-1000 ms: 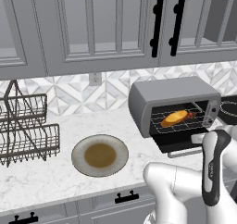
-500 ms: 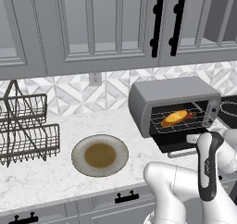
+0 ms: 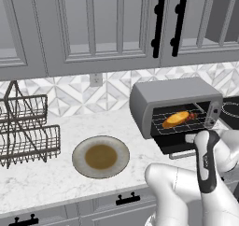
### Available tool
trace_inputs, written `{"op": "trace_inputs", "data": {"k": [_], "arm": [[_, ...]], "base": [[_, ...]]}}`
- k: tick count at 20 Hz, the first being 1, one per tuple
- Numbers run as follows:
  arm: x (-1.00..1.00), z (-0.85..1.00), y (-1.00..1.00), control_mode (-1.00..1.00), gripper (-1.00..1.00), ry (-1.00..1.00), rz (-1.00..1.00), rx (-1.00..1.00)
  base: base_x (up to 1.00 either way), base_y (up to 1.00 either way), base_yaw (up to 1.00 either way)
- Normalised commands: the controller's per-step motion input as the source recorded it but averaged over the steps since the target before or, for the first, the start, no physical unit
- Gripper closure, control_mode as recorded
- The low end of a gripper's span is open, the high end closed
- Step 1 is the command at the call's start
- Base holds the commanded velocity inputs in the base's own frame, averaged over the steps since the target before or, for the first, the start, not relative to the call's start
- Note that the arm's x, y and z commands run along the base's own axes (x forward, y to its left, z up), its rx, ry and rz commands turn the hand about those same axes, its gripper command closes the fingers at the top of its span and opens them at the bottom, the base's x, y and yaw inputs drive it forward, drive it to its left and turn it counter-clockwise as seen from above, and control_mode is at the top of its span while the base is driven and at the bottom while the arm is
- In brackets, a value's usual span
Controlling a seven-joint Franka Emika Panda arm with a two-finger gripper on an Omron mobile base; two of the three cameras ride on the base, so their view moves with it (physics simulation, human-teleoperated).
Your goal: Pick up the kebab skewer and baguette bread, and place them inside the toaster oven. Close the toaster oven door and start by setting the timer.
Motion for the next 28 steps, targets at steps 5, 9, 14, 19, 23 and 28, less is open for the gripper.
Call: {"op": "trace_inputs", "data": {"k": [5, 9, 14, 19, 23, 28], "arm": [[0.32, 0.0, -0.08, -1.0, -1.0, 0.0, 0.0, 0.0], [0.31, 0.0, -0.01, -1.0, -1.0, 0.0, 0.0, -0.09], [0.2, -0.04, 0.0, -1.0, -1.0, 0.0, 0.0, -0.12], [0.1, 0.0, 0.0, -1.0, -1.0, 0.0, 0.0, -0.03], [0.01, -0.05, -0.02, -1.0, -1.0, 0.0, 0.0, 0.0], [0.0, -0.25, -0.04, -1.0, -1.0, 0.0, 0.0, 0.0]], "base": [[0.0, 0.0, 0.0], [0.0, 0.0, 0.0], [0.0, 0.0, 0.0], [0.0, 0.0, 0.0], [0.0, 0.0, 0.0], [0.0, 0.0, 0.0]]}}
